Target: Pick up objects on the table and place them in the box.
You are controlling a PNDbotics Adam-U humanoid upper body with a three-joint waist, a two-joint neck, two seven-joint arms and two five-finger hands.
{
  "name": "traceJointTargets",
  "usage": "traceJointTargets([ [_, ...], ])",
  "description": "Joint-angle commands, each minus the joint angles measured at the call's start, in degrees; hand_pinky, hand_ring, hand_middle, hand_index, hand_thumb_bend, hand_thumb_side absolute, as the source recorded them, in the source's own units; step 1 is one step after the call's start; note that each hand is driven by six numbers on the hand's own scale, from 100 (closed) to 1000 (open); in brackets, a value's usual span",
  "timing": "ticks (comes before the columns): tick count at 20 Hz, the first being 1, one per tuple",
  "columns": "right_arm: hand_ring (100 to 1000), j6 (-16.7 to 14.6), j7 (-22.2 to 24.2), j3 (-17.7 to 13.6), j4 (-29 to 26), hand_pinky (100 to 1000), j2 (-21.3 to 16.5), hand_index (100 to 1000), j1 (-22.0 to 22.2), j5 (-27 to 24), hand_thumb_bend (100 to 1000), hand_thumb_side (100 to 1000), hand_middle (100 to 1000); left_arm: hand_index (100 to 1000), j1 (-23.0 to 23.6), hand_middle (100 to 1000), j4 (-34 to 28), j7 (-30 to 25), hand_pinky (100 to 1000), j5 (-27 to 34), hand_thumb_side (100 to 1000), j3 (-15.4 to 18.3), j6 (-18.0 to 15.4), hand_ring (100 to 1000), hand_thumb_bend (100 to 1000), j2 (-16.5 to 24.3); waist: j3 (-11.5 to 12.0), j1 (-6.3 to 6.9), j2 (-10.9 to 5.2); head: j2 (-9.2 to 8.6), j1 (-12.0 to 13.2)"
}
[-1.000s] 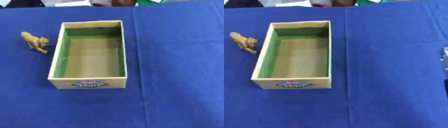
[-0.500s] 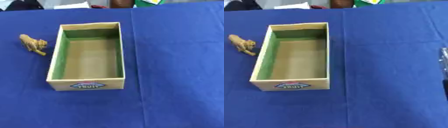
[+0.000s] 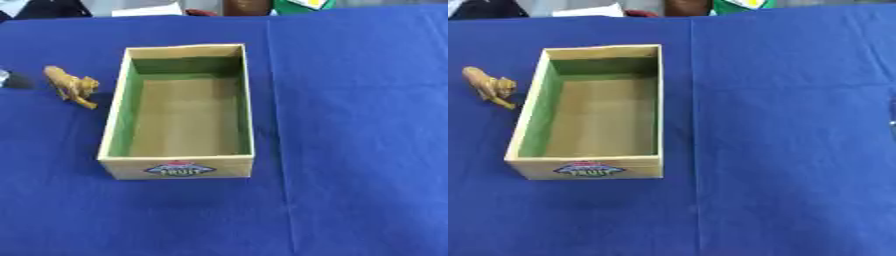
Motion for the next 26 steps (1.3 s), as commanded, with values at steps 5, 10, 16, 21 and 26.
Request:
traceJointTargets([
  [5, 695, 0.1, 0.5, 0.1, -0.8, 806, -1.4, 854, -0.8, -0.4, 100, 960, 768, 1000, -4.1, 963, 6.6, -8.7, 743, 5.3, 576, -3.2, -1.2, 910, 587, -1.6, -0.1, -0.26, -1.16, -1.10, 0.3],
  [10, 694, 0.3, 0.5, 0.2, -0.8, 806, -1.2, 854, -0.8, -0.4, 100, 959, 768, 1000, -6.2, 960, 9.6, -11.6, 745, 5.9, 507, -4.1, -1.0, 910, 382, -3.2, -0.3, -0.34, -1.11, -1.29, 0.3],
  [16, 694, 0.3, 0.7, 0.3, -0.8, 806, -1.2, 852, -0.8, -0.4, 100, 957, 766, 1000, -8.6, 943, 12.6, -12.3, 734, 3.1, 477, -5.4, -2.3, 892, 268, -5.4, -0.5, -0.45, -0.86, -1.32, 0.4],
  [21, 694, 0.4, 0.8, 0.4, -0.8, 807, -1.2, 852, -0.9, -0.4, 100, 956, 766, 1000, -9.8, 940, 15.2, -12.2, 734, 1.2, 468, -5.9, -3.4, 892, 241, -6.8, -0.7, -0.48, -0.67, -1.31, 0.5],
  [26, 693, 0.3, 0.9, 0.5, -0.8, 807, -1.0, 851, -1.1, -0.5, 100, 951, 765, 1000, -10.9, 930, 19.2, -14.5, 726, -1.6, 439, -6.8, -2.9, 887, 116, -8.4, -1.2, -0.39, 0.02, -1.33, 0.9],
])
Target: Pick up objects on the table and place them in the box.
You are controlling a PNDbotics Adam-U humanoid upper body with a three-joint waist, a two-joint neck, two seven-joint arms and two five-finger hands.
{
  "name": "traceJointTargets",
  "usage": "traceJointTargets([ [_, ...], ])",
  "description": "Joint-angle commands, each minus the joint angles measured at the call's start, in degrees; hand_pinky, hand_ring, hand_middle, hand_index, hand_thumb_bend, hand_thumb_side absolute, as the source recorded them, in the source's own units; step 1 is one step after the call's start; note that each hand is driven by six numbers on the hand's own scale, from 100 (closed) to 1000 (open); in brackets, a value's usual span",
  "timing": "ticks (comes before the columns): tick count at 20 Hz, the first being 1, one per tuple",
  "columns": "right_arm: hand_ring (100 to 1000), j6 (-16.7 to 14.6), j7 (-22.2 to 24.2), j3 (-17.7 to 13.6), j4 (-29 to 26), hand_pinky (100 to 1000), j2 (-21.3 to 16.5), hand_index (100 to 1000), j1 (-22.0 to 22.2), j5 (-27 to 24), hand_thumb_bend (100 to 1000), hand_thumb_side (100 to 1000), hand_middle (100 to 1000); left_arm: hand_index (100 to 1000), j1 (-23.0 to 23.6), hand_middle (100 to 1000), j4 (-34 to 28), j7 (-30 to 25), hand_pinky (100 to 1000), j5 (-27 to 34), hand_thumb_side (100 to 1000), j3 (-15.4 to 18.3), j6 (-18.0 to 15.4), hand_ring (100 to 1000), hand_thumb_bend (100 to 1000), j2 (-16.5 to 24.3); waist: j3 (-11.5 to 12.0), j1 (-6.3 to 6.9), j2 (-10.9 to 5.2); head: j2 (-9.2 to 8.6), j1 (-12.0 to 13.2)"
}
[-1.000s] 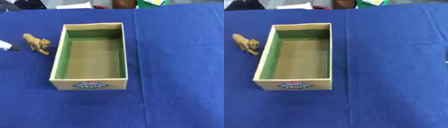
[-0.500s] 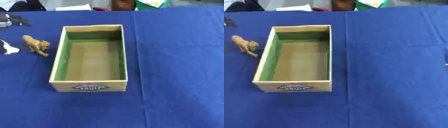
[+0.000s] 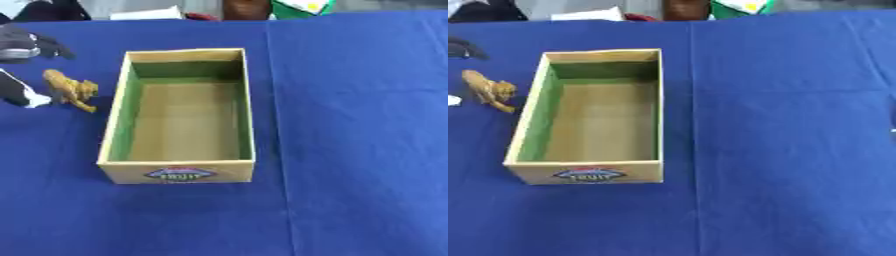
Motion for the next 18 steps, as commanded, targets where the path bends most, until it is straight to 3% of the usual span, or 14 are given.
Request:
traceJointTargets([
  [1, 693, 0.0, 0.3, -0.1, -0.8, 807, -1.0, 851, -0.9, -0.2, 100, 944, 764, 1000, -1.8, 933, 2.1, -1.8, 725, -2.3, 439, 0.0, 0.0, 886, 100, 0.4, 0.0, -0.03, -0.92, -0.49, 0.4],
  [15, 692, -0.2, 0.2, -0.1, -0.8, 807, -0.8, 850, -1.0, -0.4, 100, 945, 761, 1000, -2.7, 919, 7.8, -3.2, 726, -9.9, 431, 1.1, -1.1, 886, 100, -2.1, -0.4, -0.18, -0.41, -0.94, 1.0],
  [18, 693, -0.2, 0.2, 0.0, -0.8, 808, -0.8, 851, -1.1, -0.5, 100, 946, 760, 1000, -2.8, 872, 8.4, -2.5, 713, -11.3, 452, 1.2, -1.3, 871, 100, -2.5, -0.5, -0.22, -0.32, -0.99, 1.2],
])
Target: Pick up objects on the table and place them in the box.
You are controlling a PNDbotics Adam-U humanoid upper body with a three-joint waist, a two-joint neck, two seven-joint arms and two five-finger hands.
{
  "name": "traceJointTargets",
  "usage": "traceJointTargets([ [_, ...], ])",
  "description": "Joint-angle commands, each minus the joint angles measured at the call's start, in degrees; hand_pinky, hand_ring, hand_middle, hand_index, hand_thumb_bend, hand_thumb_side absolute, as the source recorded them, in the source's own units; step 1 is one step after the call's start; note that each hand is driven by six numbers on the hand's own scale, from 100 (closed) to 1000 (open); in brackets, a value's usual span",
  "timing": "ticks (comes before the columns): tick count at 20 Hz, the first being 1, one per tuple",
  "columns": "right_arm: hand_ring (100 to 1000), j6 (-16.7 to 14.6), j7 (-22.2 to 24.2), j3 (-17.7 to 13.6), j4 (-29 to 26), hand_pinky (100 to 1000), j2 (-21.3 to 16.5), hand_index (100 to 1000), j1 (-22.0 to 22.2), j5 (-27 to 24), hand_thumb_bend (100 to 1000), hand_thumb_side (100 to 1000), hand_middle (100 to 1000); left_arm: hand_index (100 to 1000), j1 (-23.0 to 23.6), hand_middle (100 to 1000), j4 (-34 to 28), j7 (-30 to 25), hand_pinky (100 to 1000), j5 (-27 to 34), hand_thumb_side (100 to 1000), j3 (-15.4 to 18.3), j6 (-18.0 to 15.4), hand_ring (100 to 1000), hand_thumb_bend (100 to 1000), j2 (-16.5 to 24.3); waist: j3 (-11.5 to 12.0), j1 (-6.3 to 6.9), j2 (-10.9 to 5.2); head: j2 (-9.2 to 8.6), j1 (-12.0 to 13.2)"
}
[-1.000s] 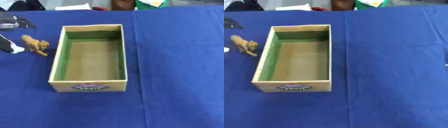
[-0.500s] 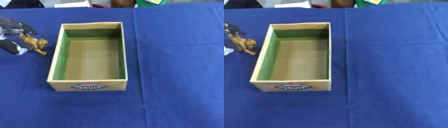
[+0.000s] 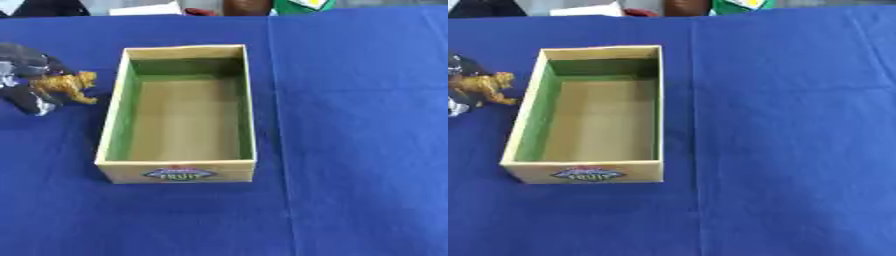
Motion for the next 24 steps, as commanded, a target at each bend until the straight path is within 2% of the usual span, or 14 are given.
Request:
traceJointTargets([
  [1, 693, -0.1, 0.0, -0.4, -0.8, 808, -0.8, 851, -0.8, -0.3, 100, 945, 760, 1000, -1.1, 857, 0.2, -0.1, 709, -1.6, 459, 0.8, -1.5, 865, 100, 0.9, 0.0, -0.17, -0.85, -0.52, 0.3],
  [4, 693, -0.1, 0.1, -0.3, -0.8, 808, -0.7, 852, -0.7, -0.3, 100, 946, 760, 922, -1.1, 781, -0.3, 2.1, 675, -2.5, 475, 1.1, -1.8, 830, 100, 0.6, 0.0, -0.18, -0.79, -0.45, 0.3],
  [5, 693, -0.1, 0.1, -0.3, -0.8, 808, -0.7, 852, -0.7, -0.3, 100, 946, 760, 870, -1.2, 740, -0.7, 3.0, 642, -2.8, 470, 1.2, -1.9, 804, 100, 0.6, 0.0, -0.18, -0.78, -0.46, 0.3],
  [7, 693, 0.0, 0.1, -0.3, -0.8, 808, -0.7, 852, -0.7, -0.3, 100, 946, 760, 820, -1.2, 716, -1.6, 4.7, 603, -3.4, 462, 1.4, -2.1, 780, 100, 0.6, 0.0, -0.17, -0.76, -0.47, 0.3],
  [10, 694, 0.0, 0.2, -0.3, -0.8, 809, -0.7, 852, -0.7, -0.3, 100, 947, 760, 825, -0.9, 729, -1.9, 7.2, 562, -4.2, 458, 1.3, -2.2, 758, 100, 0.7, 0.0, -0.17, -0.78, -0.46, 0.4],
  [13, 694, 0.0, 0.3, -0.3, -0.8, 809, -0.7, 853, -0.7, -0.3, 100, 948, 760, 812, -0.7, 711, -1.0, 9.5, 541, -4.8, 486, 0.8, -2.5, 741, 100, 0.7, 0.0, -0.17, -0.84, -0.42, 0.4],
  [17, 695, 0.0, 0.3, -0.3, -0.8, 809, -0.7, 853, -0.8, -0.4, 100, 949, 760, 769, -0.5, 671, -0.9, 12.1, 466, -5.5, 512, 0.8, -2.5, 690, 100, 0.9, 0.2, -0.23, -1.04, -0.32, 0.3],
  [19, 695, 0.0, 0.2, -0.3, -0.8, 809, -0.7, 853, -0.8, -0.4, 100, 949, 760, 761, -0.4, 666, -1.5, 13.2, 425, -5.9, 520, 0.9, -2.1, 665, 100, 1.1, 0.2, -0.27, -1.17, -0.19, 0.2],
  [24, 696, -0.1, 0.1, -0.4, -0.8, 809, -0.7, 854, -0.7, -0.5, 100, 950, 760, 740, -0.2, 630, -5.0, 14.9, 391, -7.2, 517, 1.1, -1.1, 621, 100, 1.7, 0.5, -0.28, -1.57, 0.14, -0.2],
])
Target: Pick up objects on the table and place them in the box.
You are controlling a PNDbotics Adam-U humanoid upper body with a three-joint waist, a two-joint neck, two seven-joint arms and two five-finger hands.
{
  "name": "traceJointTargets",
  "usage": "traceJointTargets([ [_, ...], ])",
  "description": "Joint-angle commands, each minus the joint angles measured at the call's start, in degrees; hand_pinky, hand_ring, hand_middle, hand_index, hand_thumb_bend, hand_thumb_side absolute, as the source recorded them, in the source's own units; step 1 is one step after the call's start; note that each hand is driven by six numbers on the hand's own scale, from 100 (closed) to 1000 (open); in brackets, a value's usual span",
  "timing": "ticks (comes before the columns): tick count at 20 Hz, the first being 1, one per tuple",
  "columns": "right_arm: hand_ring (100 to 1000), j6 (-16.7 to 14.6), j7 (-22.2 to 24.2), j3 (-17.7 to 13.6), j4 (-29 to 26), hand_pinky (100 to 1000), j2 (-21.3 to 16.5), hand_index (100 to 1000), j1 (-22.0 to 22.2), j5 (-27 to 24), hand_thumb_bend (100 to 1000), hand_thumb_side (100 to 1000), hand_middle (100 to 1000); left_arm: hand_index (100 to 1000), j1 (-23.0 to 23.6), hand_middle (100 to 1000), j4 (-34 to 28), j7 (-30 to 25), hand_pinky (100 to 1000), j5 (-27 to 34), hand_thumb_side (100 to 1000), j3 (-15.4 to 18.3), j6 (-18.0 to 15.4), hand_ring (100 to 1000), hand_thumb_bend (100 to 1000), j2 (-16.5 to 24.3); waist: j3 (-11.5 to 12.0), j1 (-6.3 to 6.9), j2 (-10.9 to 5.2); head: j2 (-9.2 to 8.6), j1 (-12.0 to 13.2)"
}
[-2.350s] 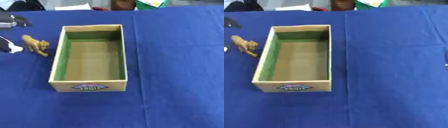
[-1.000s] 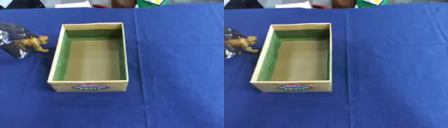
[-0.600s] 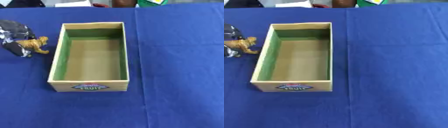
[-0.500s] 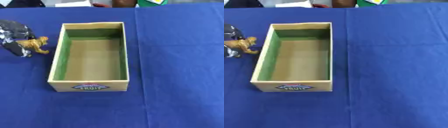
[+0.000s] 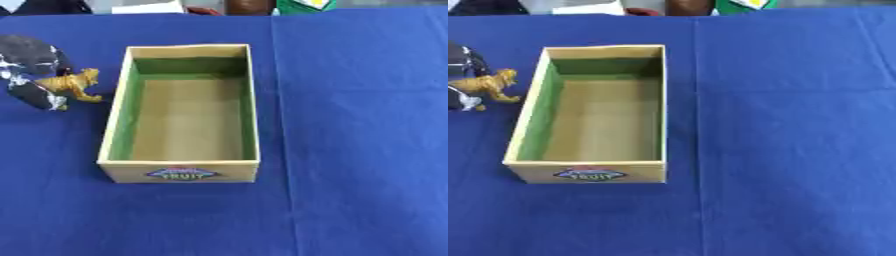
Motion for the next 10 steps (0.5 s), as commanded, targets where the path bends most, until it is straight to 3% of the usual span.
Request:
traceJointTargets([
  [1, 696, -0.2, 0.0, -0.4, -0.8, 809, -0.8, 854, -0.6, -0.4, 100, 950, 760, 739, -0.9, 628, -3.6, 1.2, 389, -0.9, 518, 1.0, 0.9, 619, 100, 2.4, 0.2, 0.00, -1.57, 0.13, -0.3],
  [10, 697, -0.2, -0.1, -0.5, -0.8, 808, -1.0, 855, -0.4, -0.4, 100, 951, 760, 723, -2.8, 607, -12.2, 2.3, 376, -2.6, 479, 3.2, 3.7, 607, 100, 3.2, 0.6, 0.22, -2.13, 0.54, -0.7],
])
